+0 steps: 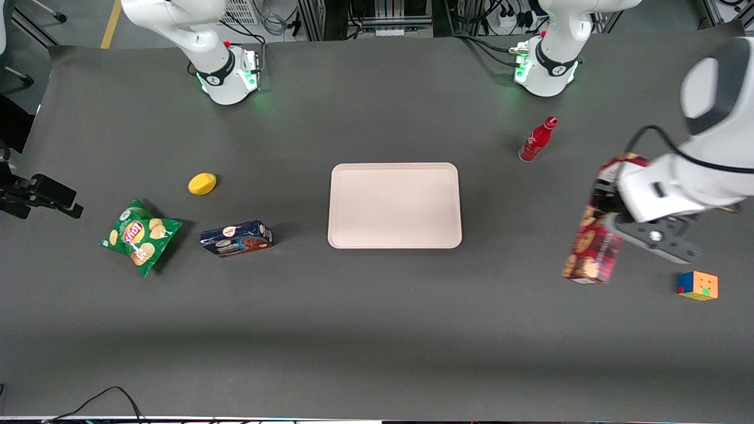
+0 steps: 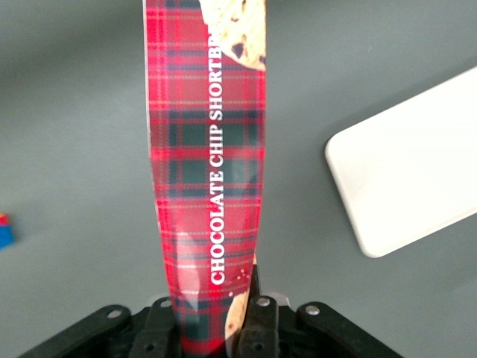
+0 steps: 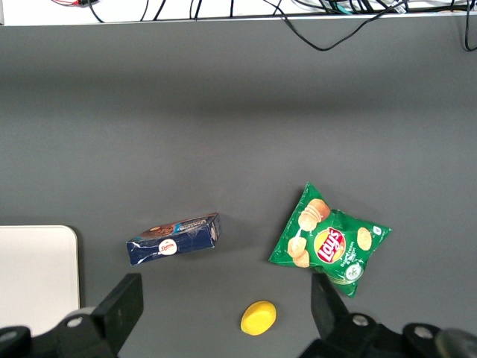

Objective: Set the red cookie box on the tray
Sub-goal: 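Lift the cookie box and carry it over the white tray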

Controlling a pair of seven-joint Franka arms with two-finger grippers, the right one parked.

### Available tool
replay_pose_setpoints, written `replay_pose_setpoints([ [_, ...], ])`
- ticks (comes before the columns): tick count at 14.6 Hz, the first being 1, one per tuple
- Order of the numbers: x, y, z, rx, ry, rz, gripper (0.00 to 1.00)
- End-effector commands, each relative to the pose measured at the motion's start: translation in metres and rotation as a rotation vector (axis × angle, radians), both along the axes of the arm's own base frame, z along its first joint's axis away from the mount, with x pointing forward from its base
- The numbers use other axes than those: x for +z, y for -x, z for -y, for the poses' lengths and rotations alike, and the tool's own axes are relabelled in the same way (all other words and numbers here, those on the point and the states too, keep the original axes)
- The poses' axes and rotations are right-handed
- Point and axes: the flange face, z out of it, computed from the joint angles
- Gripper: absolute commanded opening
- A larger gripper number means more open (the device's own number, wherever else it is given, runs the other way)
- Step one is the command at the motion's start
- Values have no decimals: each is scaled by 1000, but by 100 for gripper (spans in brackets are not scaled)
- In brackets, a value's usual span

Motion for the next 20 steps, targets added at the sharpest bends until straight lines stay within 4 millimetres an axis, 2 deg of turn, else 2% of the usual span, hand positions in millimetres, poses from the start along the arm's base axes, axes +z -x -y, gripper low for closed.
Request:
replay_pose_setpoints([
  [1, 1, 17, 72, 161, -20, -6, 0],
  [3, -7, 30, 121, 246, -9, -14, 0],
  [5, -22, 45, 160, 311, -5, -21, 0],
  [7, -47, 61, 188, 356, 2, -30, 0],
  [10, -84, 81, 208, 395, -7, -24, 0],
  [13, -126, 104, 210, 419, -7, 4, 0],
  [16, -165, 141, 230, 476, 9, 41, 0],
  [18, -190, 155, 235, 462, 1, 82, 0],
  [20, -220, 167, 232, 457, 11, 132, 0],
])
